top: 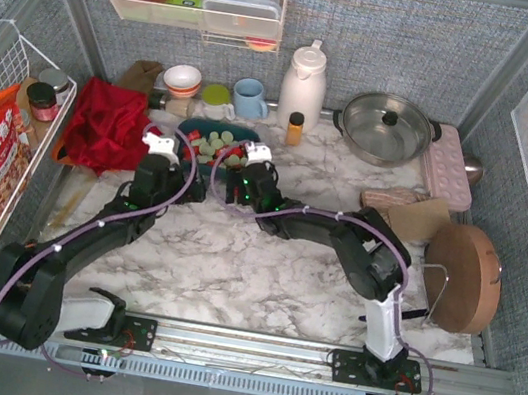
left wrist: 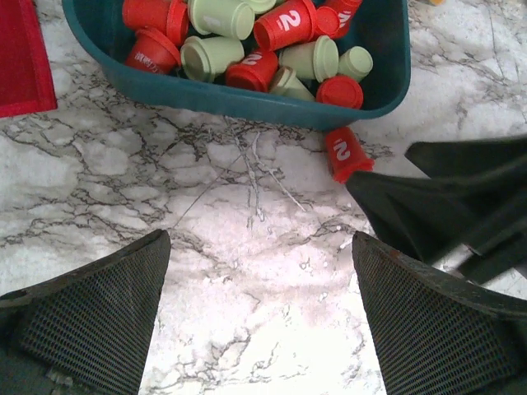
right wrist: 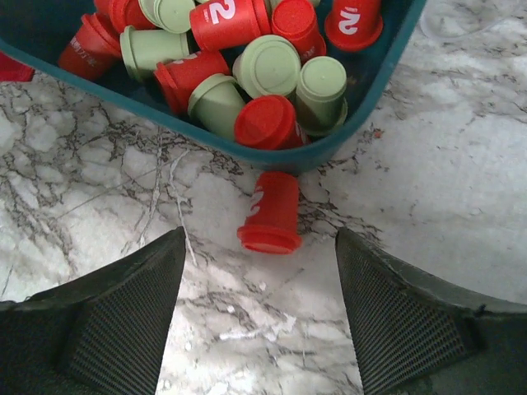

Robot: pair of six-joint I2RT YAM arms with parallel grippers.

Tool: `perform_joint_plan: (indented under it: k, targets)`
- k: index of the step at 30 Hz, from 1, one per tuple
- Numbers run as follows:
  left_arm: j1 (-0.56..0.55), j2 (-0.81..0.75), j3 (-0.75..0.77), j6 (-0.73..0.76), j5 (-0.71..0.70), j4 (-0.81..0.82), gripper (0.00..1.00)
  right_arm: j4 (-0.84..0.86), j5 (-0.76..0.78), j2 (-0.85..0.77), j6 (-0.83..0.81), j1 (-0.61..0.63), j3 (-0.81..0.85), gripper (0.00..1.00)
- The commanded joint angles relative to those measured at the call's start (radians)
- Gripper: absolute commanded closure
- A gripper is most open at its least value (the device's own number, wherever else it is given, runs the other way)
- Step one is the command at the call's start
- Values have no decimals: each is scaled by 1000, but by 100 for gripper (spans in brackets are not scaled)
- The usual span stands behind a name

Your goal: Mix the coffee capsules in the storage basket

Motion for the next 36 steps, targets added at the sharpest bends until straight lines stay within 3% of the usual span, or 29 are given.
perform_joint_plan:
  k: [1,10,19,27,32,36]
  targets:
    - [0,-64,-46,-12,21,41,1,7,76,69,16,20,76,23]
    - [0,-152,-105,3,23,53,1,-218,143,205,57,44,275,33]
    - [0,-167,-130,3,25,67,1,-246,192,253,67,48,306,34]
    - [0,-167,-139,-6,32,74,1,-176,176,242,65,49,260,46]
    - [0,-170,-136,-11,38,77,1,-105,149,221,46,49,211,60]
    - [-1,-171,-137,-14,41,77,1,-62,130,188,21,49,166,61]
